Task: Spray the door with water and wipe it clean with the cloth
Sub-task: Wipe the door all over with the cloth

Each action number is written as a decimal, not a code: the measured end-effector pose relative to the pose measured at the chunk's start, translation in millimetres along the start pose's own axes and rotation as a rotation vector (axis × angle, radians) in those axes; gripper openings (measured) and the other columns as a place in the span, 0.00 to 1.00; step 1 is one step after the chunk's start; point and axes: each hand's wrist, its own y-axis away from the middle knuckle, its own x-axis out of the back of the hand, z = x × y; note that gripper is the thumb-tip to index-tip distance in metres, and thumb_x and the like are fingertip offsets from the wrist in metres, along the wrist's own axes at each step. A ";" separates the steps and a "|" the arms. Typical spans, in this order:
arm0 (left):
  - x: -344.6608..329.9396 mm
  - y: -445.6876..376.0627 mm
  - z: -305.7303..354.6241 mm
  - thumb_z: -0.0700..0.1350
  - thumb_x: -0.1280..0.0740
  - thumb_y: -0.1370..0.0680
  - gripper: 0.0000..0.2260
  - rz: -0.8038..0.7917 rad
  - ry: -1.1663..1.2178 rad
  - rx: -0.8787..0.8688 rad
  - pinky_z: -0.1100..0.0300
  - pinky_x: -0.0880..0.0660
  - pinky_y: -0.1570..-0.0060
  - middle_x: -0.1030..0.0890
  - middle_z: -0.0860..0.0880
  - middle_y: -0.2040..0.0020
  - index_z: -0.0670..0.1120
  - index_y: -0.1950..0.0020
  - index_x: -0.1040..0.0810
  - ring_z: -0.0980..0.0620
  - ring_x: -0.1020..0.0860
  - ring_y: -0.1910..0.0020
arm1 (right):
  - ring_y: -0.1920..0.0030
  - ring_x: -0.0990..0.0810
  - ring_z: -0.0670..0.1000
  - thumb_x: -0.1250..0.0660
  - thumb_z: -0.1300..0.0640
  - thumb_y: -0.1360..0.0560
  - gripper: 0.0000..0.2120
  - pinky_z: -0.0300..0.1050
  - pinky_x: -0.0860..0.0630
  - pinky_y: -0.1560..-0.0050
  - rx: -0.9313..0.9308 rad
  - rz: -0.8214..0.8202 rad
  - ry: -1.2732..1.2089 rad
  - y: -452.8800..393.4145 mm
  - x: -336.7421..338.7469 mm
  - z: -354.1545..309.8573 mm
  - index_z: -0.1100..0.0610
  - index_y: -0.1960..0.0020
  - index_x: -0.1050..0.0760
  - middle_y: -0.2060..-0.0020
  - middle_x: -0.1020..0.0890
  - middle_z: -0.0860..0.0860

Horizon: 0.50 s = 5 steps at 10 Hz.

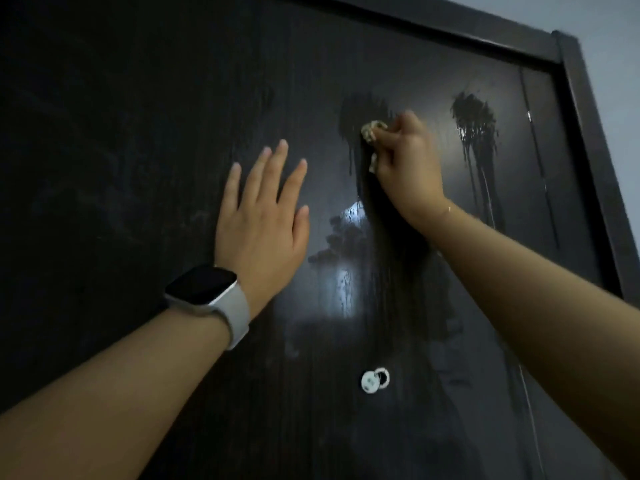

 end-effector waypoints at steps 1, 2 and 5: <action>-13.1 -9.0 0.3 0.52 0.49 0.18 0.25 0.020 -0.023 0.032 0.41 0.45 0.24 0.39 0.43 0.21 0.45 0.23 0.36 0.45 0.41 0.22 | 0.55 0.23 0.52 0.35 0.60 0.23 0.09 0.34 0.36 0.59 -0.101 0.033 -0.119 -21.1 -3.2 1.0 0.63 0.52 0.17 0.60 0.31 0.52; -17.3 -4.1 -0.9 0.52 0.49 0.18 0.24 0.059 -0.027 0.013 0.42 0.45 0.24 0.37 0.43 0.22 0.45 0.23 0.35 0.45 0.41 0.22 | 0.61 0.28 0.38 0.34 0.63 0.23 0.08 0.28 0.35 0.62 -0.022 0.008 -0.171 29.2 12.8 -8.9 0.66 0.52 0.18 0.62 0.31 0.51; -17.5 -5.5 -2.5 0.51 0.49 0.18 0.24 0.087 -0.026 0.007 0.42 0.45 0.24 0.37 0.43 0.22 0.44 0.23 0.35 0.45 0.40 0.22 | 0.58 0.28 0.52 0.35 0.58 0.22 0.10 0.37 0.37 0.58 0.045 0.034 -0.125 -1.8 -2.8 5.0 0.61 0.51 0.16 0.59 0.30 0.51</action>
